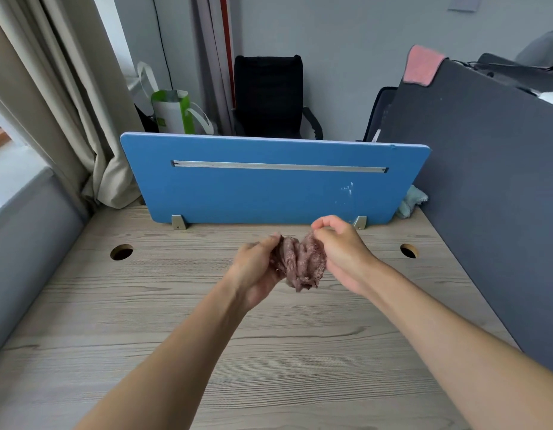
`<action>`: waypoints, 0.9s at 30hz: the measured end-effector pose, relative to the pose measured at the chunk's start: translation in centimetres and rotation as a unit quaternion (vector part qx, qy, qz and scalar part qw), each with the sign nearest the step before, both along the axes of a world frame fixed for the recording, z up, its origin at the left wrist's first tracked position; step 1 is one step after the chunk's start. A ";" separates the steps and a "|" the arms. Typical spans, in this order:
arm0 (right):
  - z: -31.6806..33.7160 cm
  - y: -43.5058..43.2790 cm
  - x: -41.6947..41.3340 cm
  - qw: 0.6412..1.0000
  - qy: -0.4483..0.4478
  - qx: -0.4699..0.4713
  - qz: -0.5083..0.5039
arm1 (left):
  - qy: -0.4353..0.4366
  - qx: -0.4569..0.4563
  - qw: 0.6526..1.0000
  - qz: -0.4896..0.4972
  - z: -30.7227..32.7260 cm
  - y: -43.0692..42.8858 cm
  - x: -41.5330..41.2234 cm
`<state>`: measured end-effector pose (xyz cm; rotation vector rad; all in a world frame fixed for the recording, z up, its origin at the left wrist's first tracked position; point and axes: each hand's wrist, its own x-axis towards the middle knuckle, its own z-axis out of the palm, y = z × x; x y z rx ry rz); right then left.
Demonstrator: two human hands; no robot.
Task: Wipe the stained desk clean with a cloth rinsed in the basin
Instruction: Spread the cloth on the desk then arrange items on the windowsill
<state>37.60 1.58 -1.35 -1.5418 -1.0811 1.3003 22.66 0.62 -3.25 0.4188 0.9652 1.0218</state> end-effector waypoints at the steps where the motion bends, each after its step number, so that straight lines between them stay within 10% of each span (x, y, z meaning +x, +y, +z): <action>1: -0.3 0.0 0.0 1.000 -0.007 0.007 0.010 | 0.018 0.013 1.000 0.015 -0.2 0.1 0.3; 8: -2.1 0.8 3.5 0.972 -0.155 0.076 -0.161 | 0.276 0.079 0.947 0.146 -2.0 1.4 -0.5; 18: -7.9 0.6 5.7 0.967 -0.230 0.079 -0.079 | 0.189 0.053 0.979 0.047 -6.3 0.8 0.2; 27: -19.9 -2.7 7.4 0.920 -0.239 -0.303 0.075 | 0.420 -0.180 0.883 -0.104 -16.9 -3.2 0.3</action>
